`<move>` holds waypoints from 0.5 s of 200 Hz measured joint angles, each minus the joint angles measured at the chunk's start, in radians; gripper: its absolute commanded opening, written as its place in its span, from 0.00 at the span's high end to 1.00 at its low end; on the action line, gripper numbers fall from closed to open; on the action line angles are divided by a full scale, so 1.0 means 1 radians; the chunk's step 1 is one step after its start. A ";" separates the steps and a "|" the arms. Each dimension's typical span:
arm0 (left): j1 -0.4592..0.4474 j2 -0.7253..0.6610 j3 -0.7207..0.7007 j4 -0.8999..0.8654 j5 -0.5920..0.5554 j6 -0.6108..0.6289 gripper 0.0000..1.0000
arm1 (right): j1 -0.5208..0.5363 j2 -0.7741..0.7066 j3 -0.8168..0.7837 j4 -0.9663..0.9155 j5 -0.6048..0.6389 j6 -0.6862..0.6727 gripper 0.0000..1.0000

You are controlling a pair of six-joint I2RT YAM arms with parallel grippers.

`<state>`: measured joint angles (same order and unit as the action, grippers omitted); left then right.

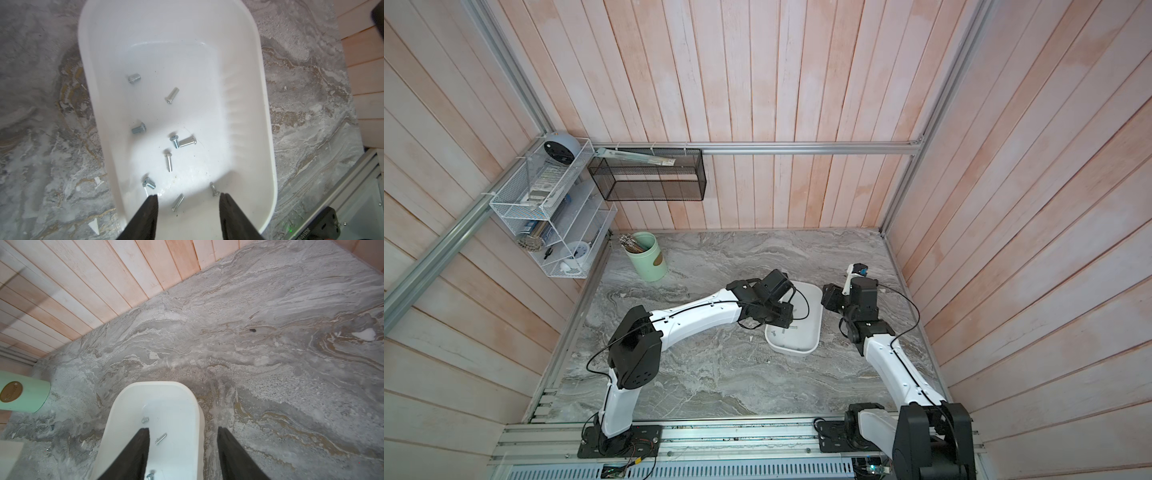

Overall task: Put the screws on the desktop into the storage box
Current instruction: Place the screw in the storage box.

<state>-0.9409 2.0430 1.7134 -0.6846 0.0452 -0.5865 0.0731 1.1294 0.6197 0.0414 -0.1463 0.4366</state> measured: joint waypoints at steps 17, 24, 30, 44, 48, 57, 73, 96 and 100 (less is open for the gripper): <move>0.041 -0.109 -0.112 0.020 -0.009 -0.002 0.47 | 0.004 0.005 0.000 0.011 -0.040 -0.007 0.45; 0.068 -0.167 -0.172 0.029 -0.014 -0.004 0.47 | 0.012 0.008 0.002 0.013 -0.053 -0.013 0.45; 0.097 -0.223 -0.229 0.034 -0.021 -0.006 0.47 | 0.024 0.014 0.005 0.015 -0.061 -0.021 0.46; 0.179 -0.356 -0.354 0.040 -0.031 -0.013 0.47 | 0.076 0.037 0.026 0.009 -0.073 -0.043 0.46; 0.204 -0.396 -0.388 0.036 -0.034 -0.015 0.47 | 0.096 0.047 0.037 0.008 -0.079 -0.049 0.46; 0.271 -0.478 -0.456 0.031 -0.042 -0.018 0.47 | 0.150 0.076 0.069 0.002 -0.087 -0.075 0.47; 0.381 -0.598 -0.543 -0.009 -0.055 -0.020 0.47 | 0.252 0.142 0.151 -0.016 -0.097 -0.121 0.47; 0.500 -0.730 -0.591 -0.126 -0.089 -0.003 0.47 | 0.396 0.267 0.291 -0.040 -0.114 -0.204 0.49; 0.510 -0.748 -0.592 -0.147 -0.100 0.000 0.47 | 0.414 0.288 0.315 -0.047 -0.116 -0.213 0.50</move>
<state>-0.4313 1.2953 1.1217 -0.8318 -0.0544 -0.5861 0.4873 1.4170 0.9344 -0.0059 -0.2626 0.2237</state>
